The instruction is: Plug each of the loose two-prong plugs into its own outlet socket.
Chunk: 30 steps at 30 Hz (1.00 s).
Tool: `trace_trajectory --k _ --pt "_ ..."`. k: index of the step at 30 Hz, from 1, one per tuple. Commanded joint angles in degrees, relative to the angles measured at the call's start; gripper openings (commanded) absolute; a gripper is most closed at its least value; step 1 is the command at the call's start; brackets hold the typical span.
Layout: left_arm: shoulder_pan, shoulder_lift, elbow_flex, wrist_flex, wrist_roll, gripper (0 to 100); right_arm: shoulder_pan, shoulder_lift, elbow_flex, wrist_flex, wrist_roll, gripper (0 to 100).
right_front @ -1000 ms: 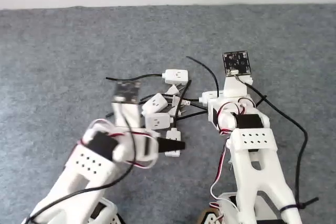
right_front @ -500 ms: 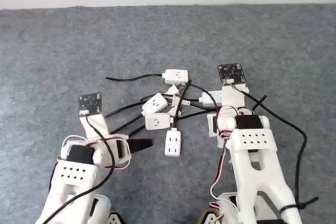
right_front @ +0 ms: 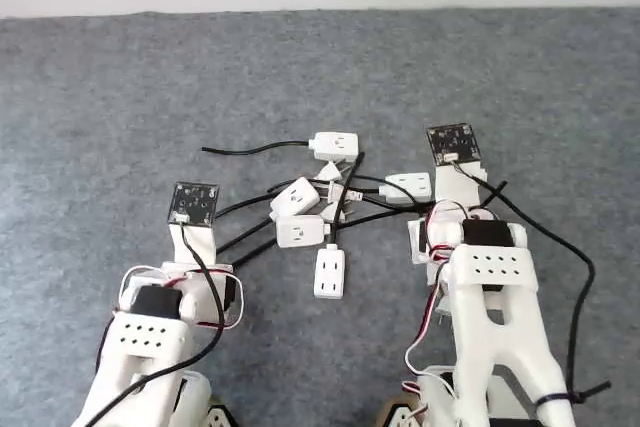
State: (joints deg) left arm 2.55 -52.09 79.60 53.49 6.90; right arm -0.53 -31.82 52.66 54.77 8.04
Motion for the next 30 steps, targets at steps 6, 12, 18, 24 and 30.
trace_trajectory --k 6,12,18,24,30 --pt "-11.3 -1.1 2.0 -8.4 -1.1 2 2.3 -0.7 -1.1 -1.0 0.6 12.1" --pt "-11.0 -1.1 2.6 -8.6 -1.1 3 2.7 -0.7 -1.0 1.5 -2.2 0.4" --pt "-11.3 -1.1 2.6 -8.6 -11.1 2 -0.9 -0.6 -0.7 1.6 -0.3 0.8" --pt "-11.3 -1.1 2.6 -8.6 -12.0 2 -3.2 -0.1 2.2 0.3 2.6 0.8" --pt "-11.3 -1.1 2.6 -8.6 -12.0 2 3.2 3.5 3.4 2.2 5.4 0.8"
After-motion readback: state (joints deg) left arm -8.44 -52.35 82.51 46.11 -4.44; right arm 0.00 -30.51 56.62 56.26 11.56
